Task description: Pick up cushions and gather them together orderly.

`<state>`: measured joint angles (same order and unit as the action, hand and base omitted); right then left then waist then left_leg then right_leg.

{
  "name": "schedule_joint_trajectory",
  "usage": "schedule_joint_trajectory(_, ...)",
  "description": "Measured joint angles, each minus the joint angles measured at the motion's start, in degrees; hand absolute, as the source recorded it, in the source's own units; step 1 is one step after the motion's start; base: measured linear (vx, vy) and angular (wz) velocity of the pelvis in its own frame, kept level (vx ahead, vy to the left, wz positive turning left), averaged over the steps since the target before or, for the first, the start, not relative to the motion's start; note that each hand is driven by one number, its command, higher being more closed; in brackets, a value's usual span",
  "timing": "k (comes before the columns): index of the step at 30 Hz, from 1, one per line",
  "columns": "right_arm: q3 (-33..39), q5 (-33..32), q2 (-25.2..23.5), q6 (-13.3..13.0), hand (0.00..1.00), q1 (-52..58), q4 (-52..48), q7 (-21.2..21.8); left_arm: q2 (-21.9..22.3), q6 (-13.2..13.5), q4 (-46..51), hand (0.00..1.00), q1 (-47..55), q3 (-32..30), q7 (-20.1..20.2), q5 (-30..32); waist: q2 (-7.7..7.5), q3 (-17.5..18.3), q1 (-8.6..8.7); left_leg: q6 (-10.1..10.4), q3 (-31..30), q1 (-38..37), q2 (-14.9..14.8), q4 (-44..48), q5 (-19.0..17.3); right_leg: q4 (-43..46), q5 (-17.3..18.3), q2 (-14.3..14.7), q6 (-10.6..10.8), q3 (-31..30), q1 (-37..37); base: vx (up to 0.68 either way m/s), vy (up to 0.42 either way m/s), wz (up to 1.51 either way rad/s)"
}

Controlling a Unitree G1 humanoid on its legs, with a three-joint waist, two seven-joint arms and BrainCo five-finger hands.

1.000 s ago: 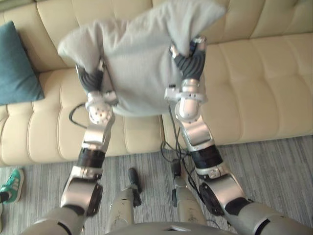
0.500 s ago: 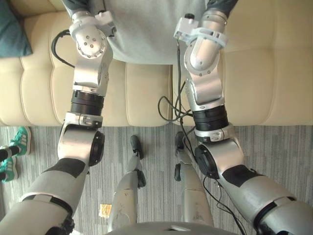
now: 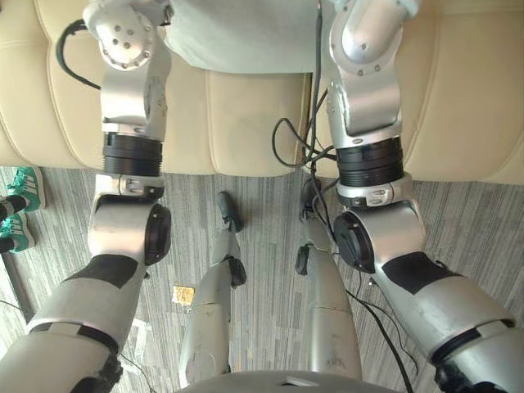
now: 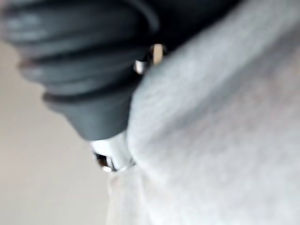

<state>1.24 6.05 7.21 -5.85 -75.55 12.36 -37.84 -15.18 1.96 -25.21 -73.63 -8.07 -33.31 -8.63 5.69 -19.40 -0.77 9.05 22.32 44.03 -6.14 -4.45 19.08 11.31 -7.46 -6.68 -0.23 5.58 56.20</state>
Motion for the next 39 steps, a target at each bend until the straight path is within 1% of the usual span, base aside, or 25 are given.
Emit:
schedule_joint_trajectory(1,0.0,-0.2,0.7,0.0,0.00,0.0,0.0,0.1,-0.2,0.0,0.1,0.00,0.0,-0.3,0.1,0.0,0.04,-0.3,0.21,0.0,0.0,0.0,-0.1,0.0,0.1,0.0,0.0,0.1,0.0,0.0,0.0,0.01,-0.068,-0.04)
schedule_joint_trajectory(3,0.6,-1.0,2.8,0.0,0.00,1.0,0.0,0.3,-0.9,0.0,0.1,0.00,0.0,-1.1,0.3,0.5,-0.01,-0.4,1.33,0.0,0.2,0.0,-0.3,-0.1,0.1,0.0,0.0,0.2,0.0,0.0,0.2,0.01,-0.053,-0.06)
schedule_joint_trajectory(5,3.3,-2.9,5.9,0.1,0.00,2.7,0.0,0.3,-2.4,-0.1,-0.3,0.00,0.1,-1.1,1.5,0.6,-0.01,-0.4,2.06,0.0,0.4,-0.1,-0.3,-0.1,0.1,0.1,0.0,0.3,0.0,-0.1,0.2,0.02,-0.057,-0.05)
schedule_joint_trajectory(6,3.6,-3.6,6.6,0.1,0.00,2.9,0.0,0.3,-3.0,-0.2,-0.3,0.00,0.2,-1.1,1.8,0.5,-0.01,-0.4,2.15,0.0,0.4,-0.2,-0.3,-0.1,0.1,0.1,0.0,0.4,0.0,-0.1,0.2,0.03,-0.055,-0.04)
schedule_joint_trajectory(8,4.2,-4.9,9.3,0.3,0.00,3.4,0.2,0.4,-5.3,-0.2,-0.3,0.00,1.1,-1.6,2.8,0.5,-0.01,-0.4,2.35,0.0,0.4,-0.3,-0.5,0.0,0.1,0.3,0.0,0.6,-0.1,-0.1,0.2,0.02,-0.042,-0.04)
schedule_joint_trajectory(10,4.6,-8.6,14.5,1.1,0.00,3.7,0.7,2.6,-9.8,-0.2,-0.3,0.00,4.3,-3.5,4.7,-0.2,-0.02,-0.4,2.54,0.1,0.1,-1.4,-0.8,0.0,0.0,0.9,0.0,0.8,-0.1,-0.1,-0.5,0.01,-0.052,-0.07)
schedule_joint_trajectory(11,4.6,-9.3,15.8,1.1,0.00,4.0,0.7,3.0,-10.9,-0.2,-0.3,0.00,5.5,-3.8,5.2,-0.3,-0.02,-0.4,2.59,0.1,0.1,-1.9,-0.8,0.0,0.0,1.1,0.0,0.8,-0.1,-0.1,-1.0,0.01,-0.062,-0.09)
schedule_joint_trajectory(13,4.6,-12.6,20.9,1.1,0.00,8.7,-1.4,5.5,-13.9,0.0,0.5,0.00,12.7,-6.5,7.8,-3.0,-0.08,-0.5,2.60,-0.1,-0.2,-5.2,-1.0,0.0,-1.0,1.2,0.2,1.0,-0.1,-0.3,-4.0,0.01,-0.066,-0.15)
schedule_joint_trajectory(14,4.7,-13.3,22.0,1.1,0.00,10.8,-2.7,6.2,-14.4,0.2,1.5,0.00,15.2,-7.5,8.7,-4.2,-0.08,-0.5,2.63,-0.3,-0.2,-6.3,-1.1,0.0,-1.9,1.2,0.5,1.1,-0.3,-0.3,-4.9,0.02,-0.058,-0.33)
schedule_joint_trajectory(15,5.4,-14.5,24.2,1.0,0.00,16.4,-6.6,7.5,-15.2,1.3,5.2,0.00,22.0,-10.3,9.9,-6.2,-0.10,-0.5,2.66,-1.3,-0.3,-8.6,-1.3,0.0,-4.5,1.2,0.9,1.6,-0.1,-0.6,-6.6,0.04,-0.035,-0.37)
schedule_joint_trajectory(16,7.0,-15.4,25.4,1.0,0.00,21.6,-9.5,8.4,-15.4,2.5,7.5,0.00,27.0,-12.1,10.6,-7.7,-0.10,-0.5,2.72,-2.6,-0.4,-9.9,-1.4,0.0,-6.2,1.3,1.3,1.9,0.3,-0.8,-7.7,0.06,-0.017,-0.34)
schedule_joint_trajectory(18,10.9,-17.0,26.2,0.7,0.00,32.6,-14.1,10.3,-14.9,3.7,10.5,0.00,35.7,-14.3,12.4,-11.0,-0.13,-0.4,3.52,-3.4,-0.7,-11.4,-0.9,0.0,-7.1,1.4,1.5,1.6,0.6,-0.7,-9.6,0.09,0.013,0.03)
schedule_joint_trajectory(19,12.0,-17.9,25.8,0.5,0.00,40.5,-15.6,12.2,-13.7,4.1,12.3,0.00,42.1,-15.9,13.4,-13.0,-0.22,-0.4,3.95,-3.8,-1.2,-12.7,-0.8,0.0,-7.4,1.3,1.8,1.5,0.9,-0.7,-11.0,0.09,0.012,0.14)
schedule_joint_trajectory(20,12.2,-18.1,25.3,0.5,0.00,44.0,-16.1,13.1,-12.5,4.2,13.3,0.00,45.4,-16.7,13.9,-13.8,-0.27,-0.4,4.03,-4.0,-1.2,-13.4,-0.7,0.0,-7.6,1.2,1.8,1.6,1.0,-0.7,-11.9,0.08,-0.005,0.03)
schedule_joint_trajectory(22,12.1,-18.1,22.1,0.5,0.00,54.2,-16.2,17.1,-7.6,4.9,15.9,0.00,55.1,-17.8,15.6,-16.0,-0.43,-0.4,3.61,-4.0,-1.3,-15.7,-1.2,2.1,-9.6,0.0,1.8,1.9,1.1,-0.7,-15.7,0.11,-0.030,-0.12)
schedule_joint_trajectory(23,11.5,-18.1,18.7,0.5,0.00,60.7,-16.2,19.2,-3.7,5.0,16.5,0.00,61.4,-17.8,17.1,-16.3,-0.67,-0.3,3.28,-3.8,-1.3,-18.0,-1.7,4.4,-11.5,-0.8,1.8,2.0,1.1,-0.8,-19.1,0.13,-0.031,-0.20)
schedule_joint_trajectory(24,11.0,-18.1,17.4,0.4,0.00,63.0,-16.2,20.2,-2.3,5.1,16.7,0.00,63.4,-17.7,17.7,-16.6,-0.84,-0.2,3.20,-3.7,-1.2,-18.8,-1.9,5.3,-12.3,-1.0,1.9,2.2,1.2,-0.9,-20.3,0.12,-0.023,-0.28)
schedule_joint_trajectory(26,9.5,-18.1,10.5,-0.3,0.00,71.2,-15.3,24.2,4.0,5.5,16.1,0.00,71.1,-15.9,20.0,-17.1,-1.90,0.3,2.69,-3.8,-0.4,-22.9,-3.3,9.2,-15.8,-2.4,2.2,3.0,1.6,-1.8,-26.0,0.11,-0.027,-0.34)
schedule_joint_trajectory(27,8.8,-18.1,8.6,-0.6,0.00,73.3,-14.3,25.3,5.4,5.5,15.3,0.00,72.8,-14.7,20.9,-17.1,-2.24,0.5,2.70,-3.6,-0.3,-24.1,-3.6,10.4,-16.5,-2.6,2.3,3.2,1.6,-1.9,-27.6,0.11,-0.033,-0.33)
schedule_joint_trajectory(30,5.5,-17.6,0.1,-0.8,0.00,79.4,-4.0,29.5,10.6,5.2,6.8,0.00,78.1,-9.0,24.6,-16.5,-4.60,3.4,2.85,-2.9,0.3,-27.8,-5.2,15.2,-20.2,-2.7,3.5,4.0,1.6,-2.7,-32.7,0.03,-0.020,-0.27)
schedule_joint_trajectory(32,5.0,-16.4,-4.7,-0.4,0.00,82.1,4.5,31.5,13.8,4.1,-1.2,0.00,79.6,-6.7,26.3,-12.8,-6.52,5.3,2.79,-2.6,1.1,-30.8,-5.3,16.1,-21.6,-3.0,4.1,4.1,2.4,-3.7,-35.7,-0.02,0.015,-0.18)
schedule_joint_trajectory(35,4.6,-14.6,-6.8,0.1,0.00,83.4,12.8,31.9,15.5,3.0,-9.9,0.00,79.8,-6.4,27.2,-8.3,-7.54,7.1,2.80,-2.7,1.3,-32.9,-5.0,16.3,-22.4,-3.7,4.2,3.9,2.7,-4.6,-38.0,-0.03,0.046,-0.10)
schedule_joint_trajectory(36,4.5,-14.3,-7.5,0.7,0.00,83.4,17.1,32.3,16.0,2.4,-14.8,0.00,80.0,-6.7,27.5,-5.8,-7.78,8.3,2.73,-2.5,1.6,-34.1,-4.7,16.2,-22.8,-4.4,4.0,3.7,2.8,-5.0,-39.3,-0.02,0.054,-0.10)
schedule_joint_trajectory(37,4.5,-13.4,-7.7,1.2,0.00,83.3,19.7,32.4,16.4,1.9,-18.1,0.00,80.1,-7.2,27.5,-4.5,-7.78,9.0,2.68,-2.6,1.7,-35.2,-4.4,16.2,-23.1,-4.9,3.9,3.5,3.0,-5.2,-40.5,-0.01,0.066,-0.10)
schedule_joint_trajectory(39,4.6,-11.4,-8.1,1.8,0.00,83.2,23.0,32.4,16.9,0.9,-21.3,0.00,80.1,-8.7,27.2,-2.2,-7.80,10.2,2.51,-2.6,2.0,-37.0,-4.1,16.1,-23.3,-5.7,3.7,3.1,3.3,-5.5,-42.4,-0.02,0.060,-0.07)
